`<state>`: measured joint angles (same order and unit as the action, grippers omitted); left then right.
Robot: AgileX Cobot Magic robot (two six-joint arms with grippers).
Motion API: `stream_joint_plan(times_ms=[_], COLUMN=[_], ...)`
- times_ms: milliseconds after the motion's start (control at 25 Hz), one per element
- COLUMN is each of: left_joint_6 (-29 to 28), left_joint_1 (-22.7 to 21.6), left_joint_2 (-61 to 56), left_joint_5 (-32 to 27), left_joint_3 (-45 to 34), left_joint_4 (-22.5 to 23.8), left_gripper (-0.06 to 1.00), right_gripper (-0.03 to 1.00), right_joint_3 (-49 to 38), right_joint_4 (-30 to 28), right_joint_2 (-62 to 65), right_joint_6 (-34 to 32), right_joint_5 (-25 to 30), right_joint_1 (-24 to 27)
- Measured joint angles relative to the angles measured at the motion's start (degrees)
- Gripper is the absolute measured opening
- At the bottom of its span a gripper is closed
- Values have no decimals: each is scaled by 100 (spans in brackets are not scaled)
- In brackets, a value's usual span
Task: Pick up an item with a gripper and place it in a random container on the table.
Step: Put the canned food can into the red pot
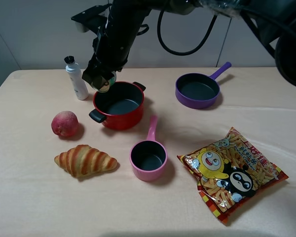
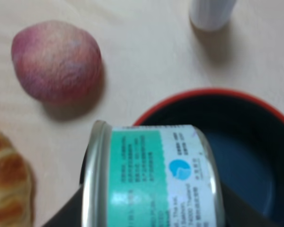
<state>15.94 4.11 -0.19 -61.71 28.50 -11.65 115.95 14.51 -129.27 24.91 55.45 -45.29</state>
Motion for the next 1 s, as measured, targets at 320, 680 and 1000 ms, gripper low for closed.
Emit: stream_joint_plan(times_ms=[320,680,1000], left_joint_6=[0,0,0], left_joint_1=[0,0,0], left_joint_2=[0,0,0], left_joint_5=[0,0,0], left_joint_3=[0,0,0], left_joint_4=[0,0,0], left_gripper=[99,99,99], right_gripper=[29,29,29], right_joint_3=[11,11,-5], right_joint_4=[149,-269,-480], right_joint_2=[-425,-888,-1139], right_joint_6=[477,537,551], right_joint_5=[-564,-941,-1147], right_joint_1=[33,223,229])
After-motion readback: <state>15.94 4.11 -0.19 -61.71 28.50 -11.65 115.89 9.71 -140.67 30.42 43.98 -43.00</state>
